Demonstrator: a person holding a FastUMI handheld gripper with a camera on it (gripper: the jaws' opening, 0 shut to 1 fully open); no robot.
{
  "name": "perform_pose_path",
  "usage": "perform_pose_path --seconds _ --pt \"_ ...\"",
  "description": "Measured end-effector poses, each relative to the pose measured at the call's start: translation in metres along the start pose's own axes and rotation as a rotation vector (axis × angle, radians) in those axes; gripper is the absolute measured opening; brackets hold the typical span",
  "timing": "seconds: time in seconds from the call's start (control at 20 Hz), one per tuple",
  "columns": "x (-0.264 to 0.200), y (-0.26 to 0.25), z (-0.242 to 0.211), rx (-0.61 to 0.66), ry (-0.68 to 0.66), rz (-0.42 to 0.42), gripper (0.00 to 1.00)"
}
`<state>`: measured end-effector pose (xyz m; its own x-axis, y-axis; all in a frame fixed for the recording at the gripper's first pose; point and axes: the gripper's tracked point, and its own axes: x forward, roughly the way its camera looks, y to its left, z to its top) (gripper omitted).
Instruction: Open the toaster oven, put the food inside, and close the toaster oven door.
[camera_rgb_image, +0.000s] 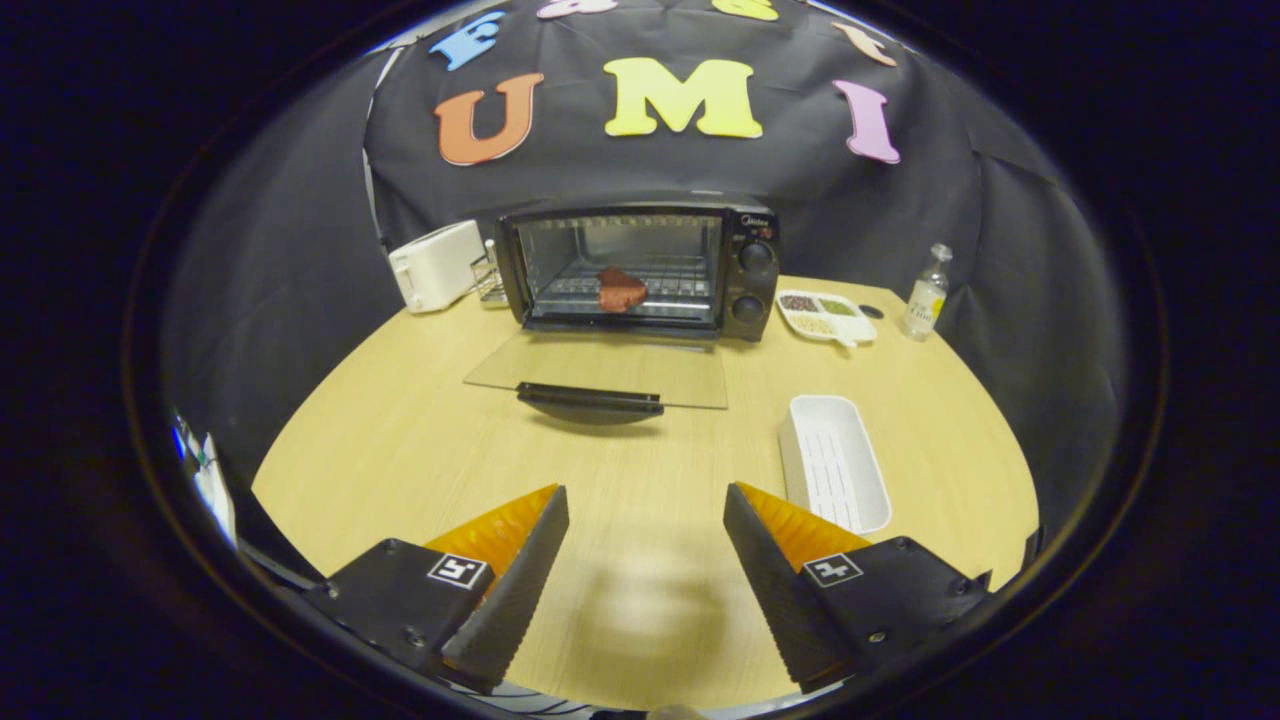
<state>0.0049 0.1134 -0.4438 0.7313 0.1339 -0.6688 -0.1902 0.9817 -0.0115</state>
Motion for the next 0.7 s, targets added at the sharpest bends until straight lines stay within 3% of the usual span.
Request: perform_pose_path --seconds 0.7 --pt "0.124 0.019 0.012 -0.043 0.105 0.084 1.0"
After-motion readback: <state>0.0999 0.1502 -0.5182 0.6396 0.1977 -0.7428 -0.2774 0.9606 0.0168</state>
